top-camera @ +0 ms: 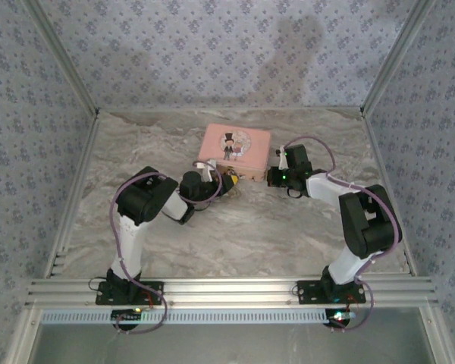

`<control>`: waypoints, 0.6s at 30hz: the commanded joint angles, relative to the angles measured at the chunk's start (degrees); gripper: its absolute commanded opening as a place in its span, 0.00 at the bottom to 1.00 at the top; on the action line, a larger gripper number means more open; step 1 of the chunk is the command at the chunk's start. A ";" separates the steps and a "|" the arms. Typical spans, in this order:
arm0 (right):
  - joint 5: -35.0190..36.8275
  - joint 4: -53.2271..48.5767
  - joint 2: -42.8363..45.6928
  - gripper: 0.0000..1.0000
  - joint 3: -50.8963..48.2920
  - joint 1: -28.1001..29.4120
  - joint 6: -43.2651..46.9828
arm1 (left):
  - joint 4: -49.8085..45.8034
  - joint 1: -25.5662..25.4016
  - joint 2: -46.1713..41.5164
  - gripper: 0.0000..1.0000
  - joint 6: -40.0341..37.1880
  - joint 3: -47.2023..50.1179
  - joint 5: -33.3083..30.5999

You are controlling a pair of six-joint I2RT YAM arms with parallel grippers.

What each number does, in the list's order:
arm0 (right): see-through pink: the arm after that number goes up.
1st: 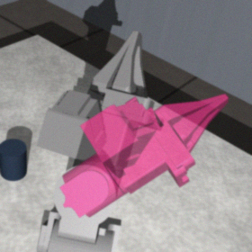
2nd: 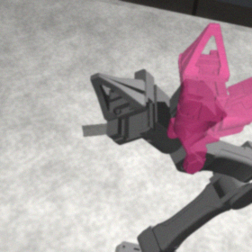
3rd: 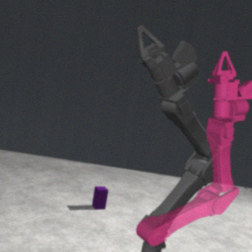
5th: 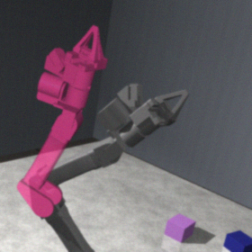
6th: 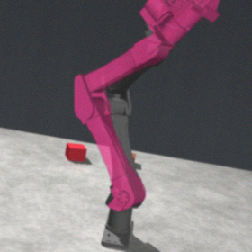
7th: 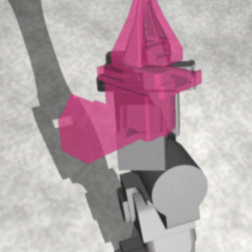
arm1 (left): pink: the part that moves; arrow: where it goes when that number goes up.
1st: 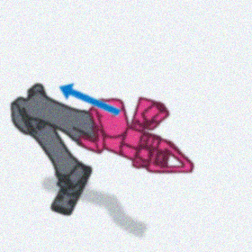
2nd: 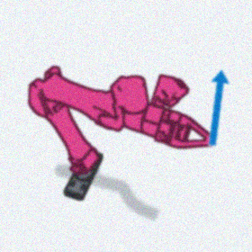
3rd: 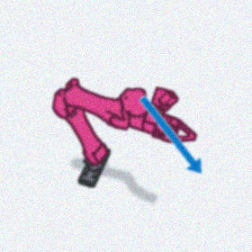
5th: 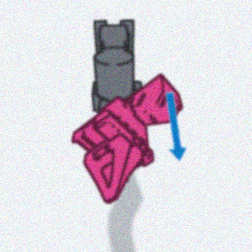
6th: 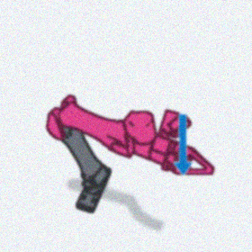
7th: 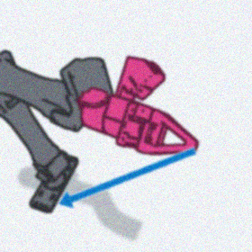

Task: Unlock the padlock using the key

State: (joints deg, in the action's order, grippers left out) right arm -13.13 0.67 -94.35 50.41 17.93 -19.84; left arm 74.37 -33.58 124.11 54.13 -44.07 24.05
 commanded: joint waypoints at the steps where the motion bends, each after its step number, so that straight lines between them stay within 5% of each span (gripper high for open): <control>1: -0.72 0.39 2.20 0.00 -1.28 0.04 0.91 | -6.68 0.33 -1.33 0.05 0.96 0.29 1.79; 18: -6.66 -1.30 22.28 0.00 -12.44 -5.32 -0.99 | -29.62 0.03 -13.07 0.03 10.97 -2.24 5.96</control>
State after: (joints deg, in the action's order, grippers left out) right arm -15.99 0.34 -77.17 39.94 13.21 -20.10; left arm 53.17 -33.36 113.91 61.28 -44.34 26.37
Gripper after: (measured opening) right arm 0.064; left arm 0.092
